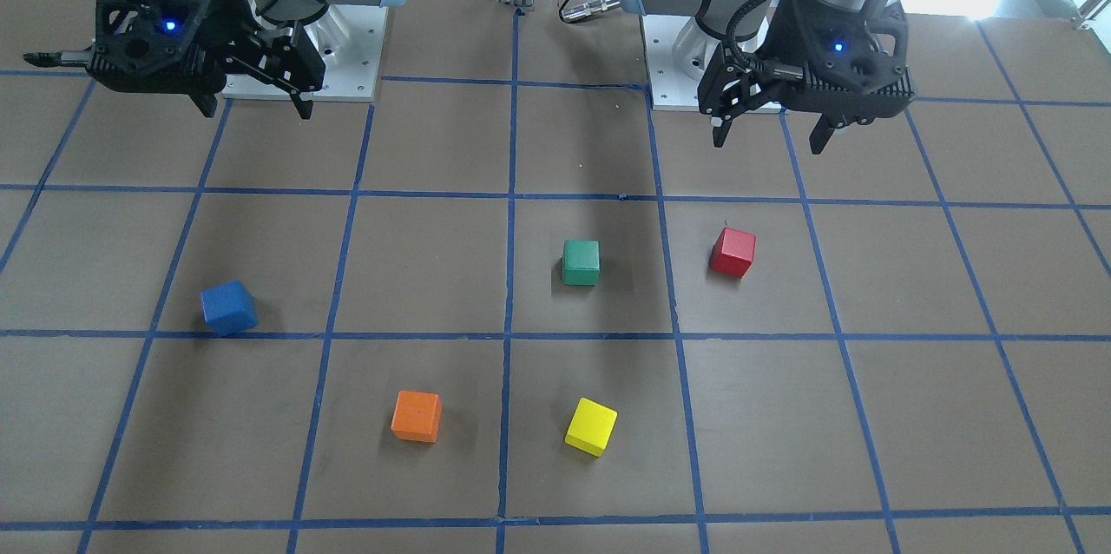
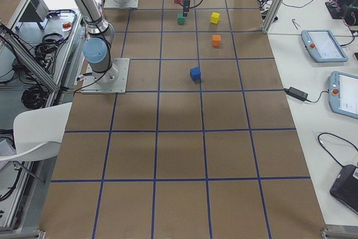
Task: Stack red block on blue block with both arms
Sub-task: 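Lower the left gripper toward the red cube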
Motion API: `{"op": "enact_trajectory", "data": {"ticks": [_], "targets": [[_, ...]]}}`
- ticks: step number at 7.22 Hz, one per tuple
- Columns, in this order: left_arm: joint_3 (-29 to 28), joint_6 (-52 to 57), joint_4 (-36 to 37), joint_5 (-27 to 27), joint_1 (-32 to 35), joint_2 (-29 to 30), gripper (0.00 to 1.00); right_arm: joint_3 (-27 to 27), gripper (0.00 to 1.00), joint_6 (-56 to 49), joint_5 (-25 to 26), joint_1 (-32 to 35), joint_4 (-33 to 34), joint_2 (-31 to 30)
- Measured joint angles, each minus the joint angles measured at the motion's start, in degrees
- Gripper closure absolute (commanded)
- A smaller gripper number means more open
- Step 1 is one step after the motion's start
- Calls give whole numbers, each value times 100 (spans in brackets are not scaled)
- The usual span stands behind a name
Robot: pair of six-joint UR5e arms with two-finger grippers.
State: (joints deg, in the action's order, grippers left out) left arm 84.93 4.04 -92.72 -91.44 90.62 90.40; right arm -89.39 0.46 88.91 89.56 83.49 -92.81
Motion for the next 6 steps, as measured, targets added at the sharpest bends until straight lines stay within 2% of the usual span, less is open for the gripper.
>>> {"op": "enact_trajectory", "data": {"ticks": [6], "targets": [[-21, 0, -6, -21, -4, 106, 0, -7, 0, -22, 39, 4, 4, -20]]}}
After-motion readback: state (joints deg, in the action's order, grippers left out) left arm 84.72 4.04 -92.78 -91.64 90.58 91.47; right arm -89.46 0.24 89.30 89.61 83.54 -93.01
